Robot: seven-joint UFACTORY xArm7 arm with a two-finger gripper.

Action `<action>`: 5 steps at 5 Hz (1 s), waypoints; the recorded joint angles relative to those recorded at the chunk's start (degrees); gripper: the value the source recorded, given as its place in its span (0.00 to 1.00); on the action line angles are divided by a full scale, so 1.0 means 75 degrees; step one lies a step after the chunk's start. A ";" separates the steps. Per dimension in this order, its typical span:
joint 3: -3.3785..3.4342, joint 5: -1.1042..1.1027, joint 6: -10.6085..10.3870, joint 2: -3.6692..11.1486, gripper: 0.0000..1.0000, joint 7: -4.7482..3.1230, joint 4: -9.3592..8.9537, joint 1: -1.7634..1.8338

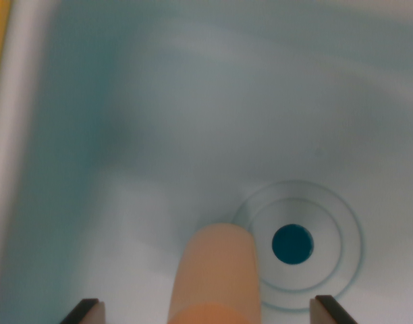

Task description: Pick detergent from the sink

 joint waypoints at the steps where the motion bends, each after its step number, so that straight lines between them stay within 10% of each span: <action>1: -0.0001 0.0001 -0.0011 0.0001 0.00 -0.0005 -0.0010 -0.0001; 3: -0.0001 0.0001 -0.0011 0.0001 0.00 -0.0005 -0.0010 -0.0001; 4: -0.0001 0.0001 -0.0011 0.0001 1.00 -0.0005 -0.0010 -0.0001; 5: -0.0001 0.0001 -0.0011 0.0001 1.00 -0.0005 -0.0010 -0.0001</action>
